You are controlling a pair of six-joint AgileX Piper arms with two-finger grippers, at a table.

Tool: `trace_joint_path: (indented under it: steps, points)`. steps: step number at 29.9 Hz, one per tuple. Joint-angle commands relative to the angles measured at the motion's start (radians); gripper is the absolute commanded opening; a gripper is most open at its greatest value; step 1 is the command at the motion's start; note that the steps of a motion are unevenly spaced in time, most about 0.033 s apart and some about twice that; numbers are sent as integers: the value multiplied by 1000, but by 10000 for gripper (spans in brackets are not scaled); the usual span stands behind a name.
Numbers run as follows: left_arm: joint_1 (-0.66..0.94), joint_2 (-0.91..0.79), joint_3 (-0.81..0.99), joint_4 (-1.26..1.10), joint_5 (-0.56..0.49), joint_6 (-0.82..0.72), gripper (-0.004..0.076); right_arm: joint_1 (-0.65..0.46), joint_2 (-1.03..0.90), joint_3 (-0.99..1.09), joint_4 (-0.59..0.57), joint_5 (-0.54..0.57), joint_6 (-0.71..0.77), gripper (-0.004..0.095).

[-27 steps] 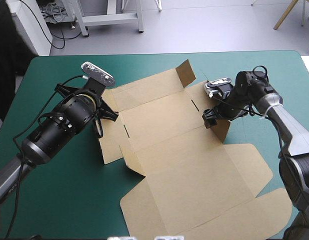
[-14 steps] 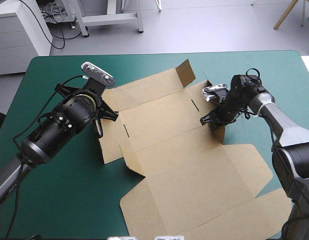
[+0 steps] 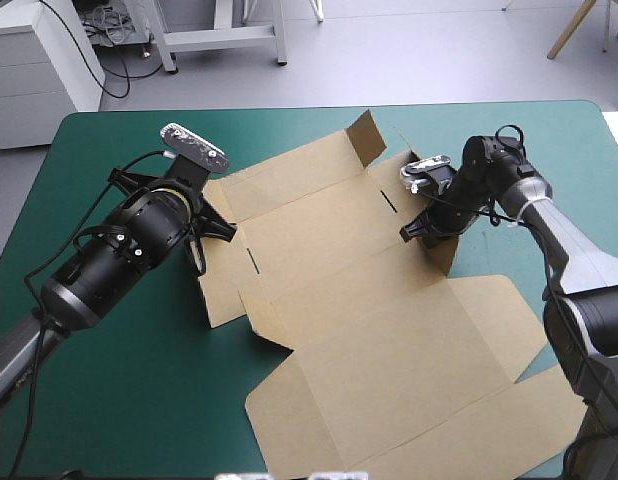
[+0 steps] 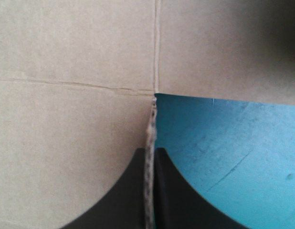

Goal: Fold the box

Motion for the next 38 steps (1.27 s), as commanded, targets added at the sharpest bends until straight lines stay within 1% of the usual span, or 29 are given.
trace_joint_path:
  steps: [1, 5, 10, 12, 18, 26, 30, 33, 38]
  points:
    - [-7, -71, -25, 29, -34, -24, -9, -4, -51, -63, 17, 20, -72, -19]
    - [-6, -129, -25, 29, -18, -20, -8, 5, -51, -93, 28, 22, -163, -19]
    - [-6, -199, -25, -1, 48, -8, -8, 27, -51, -116, 40, -6, -295, -19]
    - [-6, -231, -25, -43, 80, 12, -8, 40, -51, -118, 40, -34, -339, -19]
    - [-6, -324, -25, -125, 110, 62, -8, 96, -51, -118, 42, -109, -494, -20]
    - [-6, -380, -25, -139, 217, 66, -9, 201, -51, -119, 47, -268, -698, -20]
    - [-6, -385, -25, -149, 232, 66, -9, 245, -51, -119, 52, -342, -794, -20]
    - [-6, -385, -25, -166, 232, 66, -9, 260, -51, -119, 72, -346, -860, -20]
    - [-6, -385, -25, -187, 232, 66, -9, 265, -49, -119, 103, -346, -927, -20]
